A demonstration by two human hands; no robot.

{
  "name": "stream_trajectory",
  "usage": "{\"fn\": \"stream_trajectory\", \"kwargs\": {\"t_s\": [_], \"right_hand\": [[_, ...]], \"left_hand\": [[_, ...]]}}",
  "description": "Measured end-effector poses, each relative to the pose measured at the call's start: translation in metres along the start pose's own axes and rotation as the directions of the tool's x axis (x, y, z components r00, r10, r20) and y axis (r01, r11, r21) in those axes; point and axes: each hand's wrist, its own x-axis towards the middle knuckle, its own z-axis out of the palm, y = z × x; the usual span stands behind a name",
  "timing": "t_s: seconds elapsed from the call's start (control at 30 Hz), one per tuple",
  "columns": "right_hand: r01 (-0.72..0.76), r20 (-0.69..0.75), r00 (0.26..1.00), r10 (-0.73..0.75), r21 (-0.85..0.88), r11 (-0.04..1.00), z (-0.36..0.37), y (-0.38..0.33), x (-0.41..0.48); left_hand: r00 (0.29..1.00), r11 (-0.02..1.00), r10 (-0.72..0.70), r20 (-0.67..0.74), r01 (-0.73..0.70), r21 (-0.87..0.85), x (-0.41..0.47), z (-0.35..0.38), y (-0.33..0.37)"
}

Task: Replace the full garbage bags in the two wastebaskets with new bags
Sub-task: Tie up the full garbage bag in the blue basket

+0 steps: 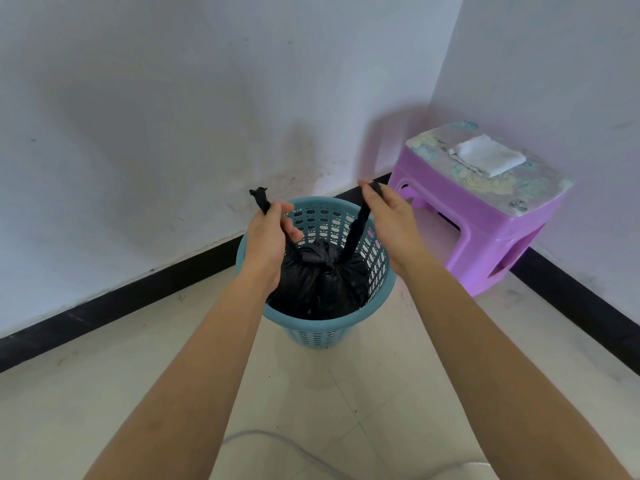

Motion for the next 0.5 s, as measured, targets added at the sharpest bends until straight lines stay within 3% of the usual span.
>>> {"fn": "stream_trajectory", "kwargs": {"t_s": [0.1,0.2,0.3,0.4,0.5], "right_hand": [[0.040,0.010,0.999,-0.039,-0.286,0.957,0.004,0.016,-0.005],[-0.157,0.098,0.972,0.214,-0.413,0.897,-0.002,0.045,-0.003],[-0.263,0.117,0.904,0.411,-0.607,0.750,-0.006,0.059,-0.001],[-0.207,0.068,0.927,0.369,-0.728,0.654,-0.004,0.063,0.003],[-0.239,0.022,0.936,0.352,-0.693,0.680,-0.006,0.063,0.003]], "left_hand": [[0.999,0.981,0.035,-0.022,-0.030,0.190,-0.005,0.003,-0.007],[0.999,0.923,-0.028,0.019,0.019,0.385,-0.005,-0.004,-0.022],[0.996,0.855,-0.081,-0.022,0.081,0.512,0.001,-0.015,-0.034],[0.993,0.812,-0.114,0.031,0.075,0.579,0.005,-0.026,-0.042],[0.992,0.747,-0.121,0.024,0.075,0.661,0.004,-0.027,-0.051]]}}
